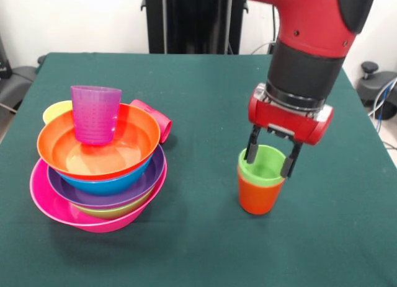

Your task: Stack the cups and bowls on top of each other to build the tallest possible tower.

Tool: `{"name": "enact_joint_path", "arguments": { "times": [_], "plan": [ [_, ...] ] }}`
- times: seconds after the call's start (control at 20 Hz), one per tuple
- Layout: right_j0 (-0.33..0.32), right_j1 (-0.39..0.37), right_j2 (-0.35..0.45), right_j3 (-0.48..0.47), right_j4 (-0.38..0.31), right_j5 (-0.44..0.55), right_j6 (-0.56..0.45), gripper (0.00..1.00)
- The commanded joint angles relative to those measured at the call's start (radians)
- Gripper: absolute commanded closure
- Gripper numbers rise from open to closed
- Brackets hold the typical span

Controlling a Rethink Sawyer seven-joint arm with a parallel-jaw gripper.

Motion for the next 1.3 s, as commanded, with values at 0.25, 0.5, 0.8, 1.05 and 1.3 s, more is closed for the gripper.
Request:
{"name": "enact_joint_path", "arguments": {
  "times": [0.25, 0.5, 0.8, 1.05, 1.3],
  "plan": [
    [0.017, -0.055, 0.051, 0.037, 0.004, 0.16, 0.144, 0.0],
    [0.017, -0.034, 0.055, 0.036, -0.002, 0.132, 0.149, 0.0],
    [0.017, -0.005, 0.053, 0.034, -0.008, 0.103, 0.154, 0.0],
    [0.02, 0.016, 0.048, 0.023, -0.012, 0.092, 0.16, 0.0],
    [0.024, 0.029, 0.052, 0.023, -0.009, 0.073, 0.164, 0.0]
  ]
}}
